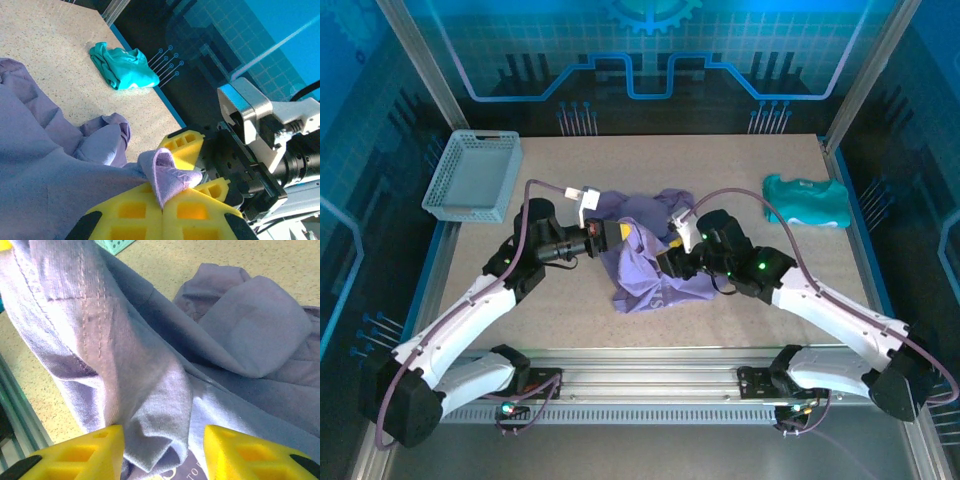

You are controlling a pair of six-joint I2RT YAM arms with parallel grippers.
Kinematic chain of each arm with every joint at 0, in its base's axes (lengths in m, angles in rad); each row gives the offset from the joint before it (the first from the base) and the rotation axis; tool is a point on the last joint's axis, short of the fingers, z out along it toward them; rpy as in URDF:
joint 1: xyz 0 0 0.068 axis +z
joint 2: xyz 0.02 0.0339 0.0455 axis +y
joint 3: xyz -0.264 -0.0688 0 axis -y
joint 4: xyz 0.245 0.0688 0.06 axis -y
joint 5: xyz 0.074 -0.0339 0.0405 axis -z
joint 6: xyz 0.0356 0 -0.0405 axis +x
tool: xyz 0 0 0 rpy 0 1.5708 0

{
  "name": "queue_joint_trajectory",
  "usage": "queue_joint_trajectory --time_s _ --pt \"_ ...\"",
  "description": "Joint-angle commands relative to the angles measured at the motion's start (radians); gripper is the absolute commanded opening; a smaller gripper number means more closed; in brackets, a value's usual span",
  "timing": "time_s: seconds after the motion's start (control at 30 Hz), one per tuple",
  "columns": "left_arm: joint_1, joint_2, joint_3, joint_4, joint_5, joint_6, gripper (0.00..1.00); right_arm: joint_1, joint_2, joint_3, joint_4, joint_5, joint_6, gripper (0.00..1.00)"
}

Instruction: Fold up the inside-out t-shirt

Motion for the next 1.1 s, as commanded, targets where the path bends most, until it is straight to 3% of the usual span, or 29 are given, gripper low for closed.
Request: queue_joint_trajectory --time_s 0.0,0.07,0.27,0.47,0.53,0.67,0.77,0.9,1.0,1.07 --pt "0.004 0.002 0.022 0.019 0.012 0.002 0.00 0.008 -0.027 -0.013 0.003 0.089 -0.043 0.48" --pt "0.004 0.003 0.024 0.005 0.004 0.010 0.00 0.007 -0.043 -0.007 0.016 0.057 -0.065 0.50" --pt "0.002 0.001 0.022 -0.005 0.000 0.020 0.00 -0.045 0.038 0.075 0.047 -0.230 -0.118 0.68" --pt "0.002 -0.011 0.021 -0.021 0.000 0.040 0.00 -0.111 0.176 0.149 0.098 -0.384 -0.087 0.66" --pt "0.002 -0.019 0.019 -0.037 -0.015 0.055 0.00 -0.131 0.192 0.156 0.147 -0.456 -0.056 0.62" --pt "0.002 -0.031 0.014 -0.056 -0.060 0.070 0.00 -0.145 0.235 0.186 0.163 -0.565 -0.030 0.24" --pt "0.002 -0.036 0.031 -0.101 -0.167 0.070 0.00 -0.142 0.252 0.194 0.142 -0.614 -0.022 0.01" --pt "0.005 -0.013 0.073 -0.171 -0.395 0.054 0.02 -0.146 0.198 0.144 0.231 -0.601 0.079 0.00" --pt "0.005 0.067 0.139 -0.205 -0.464 0.069 0.17 -0.139 0.160 0.098 0.365 -0.555 0.231 0.00" --pt "0.005 0.147 0.227 -0.287 -0.499 0.084 0.26 -0.128 0.138 0.063 0.441 -0.441 0.343 0.00"
